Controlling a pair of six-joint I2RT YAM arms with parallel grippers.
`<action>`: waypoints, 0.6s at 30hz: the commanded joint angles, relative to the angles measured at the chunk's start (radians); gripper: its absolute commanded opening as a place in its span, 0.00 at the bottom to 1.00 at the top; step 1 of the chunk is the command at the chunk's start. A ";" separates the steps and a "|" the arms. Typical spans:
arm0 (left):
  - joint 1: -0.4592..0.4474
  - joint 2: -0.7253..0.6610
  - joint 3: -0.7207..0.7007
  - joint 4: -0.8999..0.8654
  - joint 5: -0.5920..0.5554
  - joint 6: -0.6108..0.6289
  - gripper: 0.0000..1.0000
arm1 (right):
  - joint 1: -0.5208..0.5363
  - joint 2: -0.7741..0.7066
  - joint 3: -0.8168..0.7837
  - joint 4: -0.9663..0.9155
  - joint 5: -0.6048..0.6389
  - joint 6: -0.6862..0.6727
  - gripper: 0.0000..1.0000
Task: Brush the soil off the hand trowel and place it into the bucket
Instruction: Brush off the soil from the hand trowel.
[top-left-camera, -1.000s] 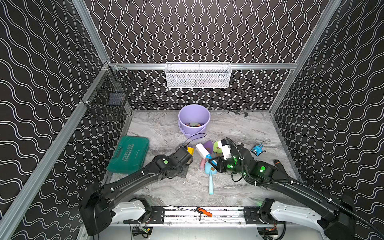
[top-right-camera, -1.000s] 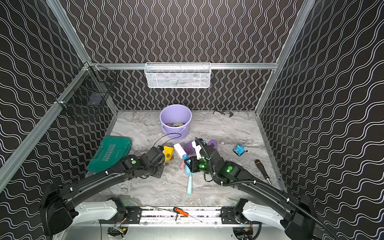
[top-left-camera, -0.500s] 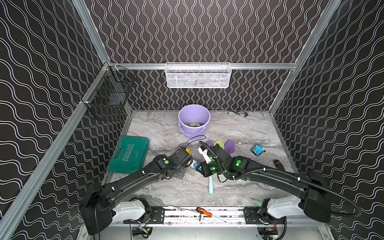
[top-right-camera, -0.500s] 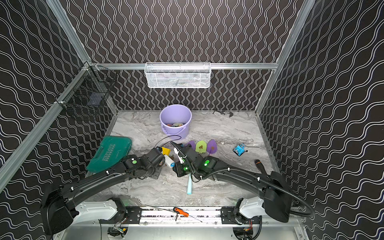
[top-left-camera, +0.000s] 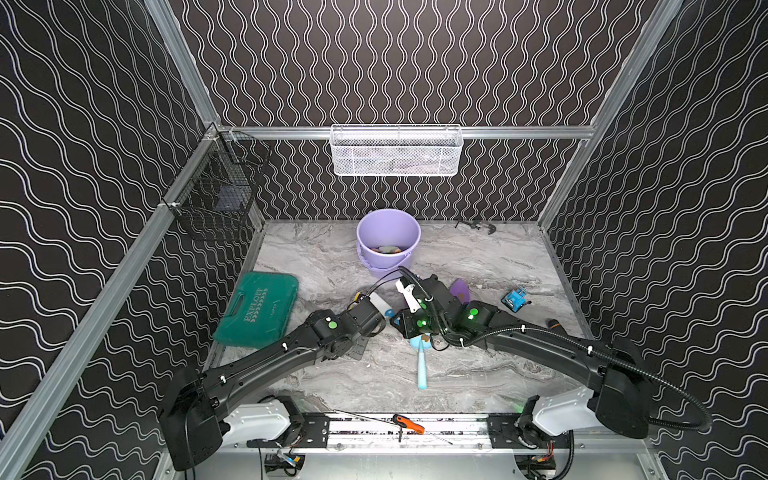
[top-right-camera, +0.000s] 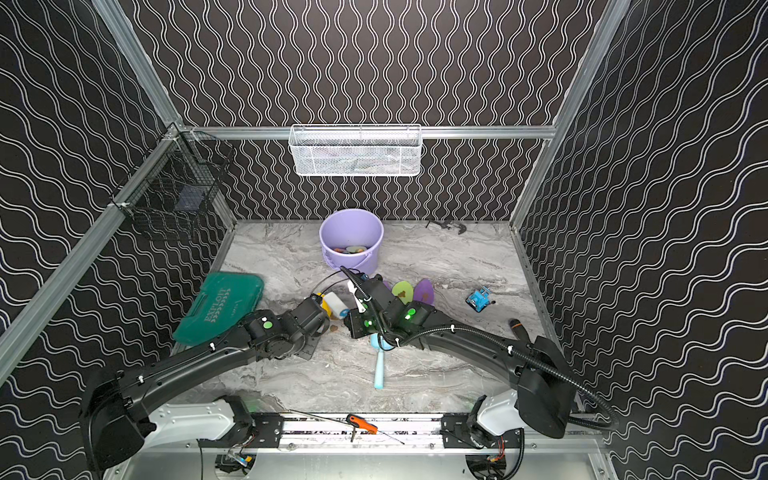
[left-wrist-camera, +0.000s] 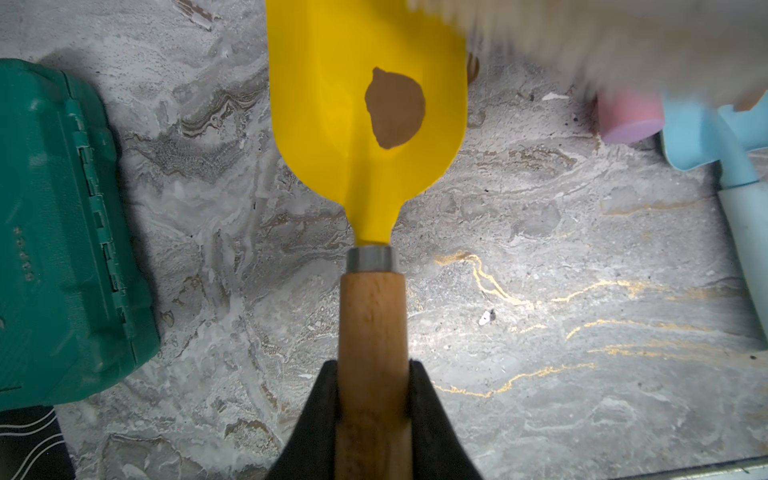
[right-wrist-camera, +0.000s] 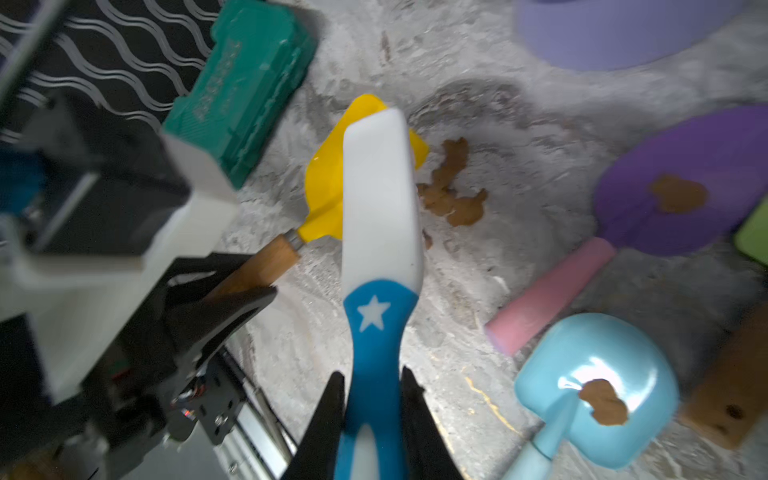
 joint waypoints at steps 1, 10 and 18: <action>0.000 -0.007 -0.002 0.004 -0.010 -0.011 0.00 | 0.020 0.000 -0.022 0.077 -0.131 -0.016 0.00; 0.000 -0.029 -0.015 0.021 0.023 0.000 0.00 | 0.028 0.096 -0.004 0.053 -0.008 0.033 0.00; 0.000 -0.001 -0.019 0.015 0.002 -0.004 0.00 | 0.006 0.168 0.083 -0.011 0.209 0.002 0.00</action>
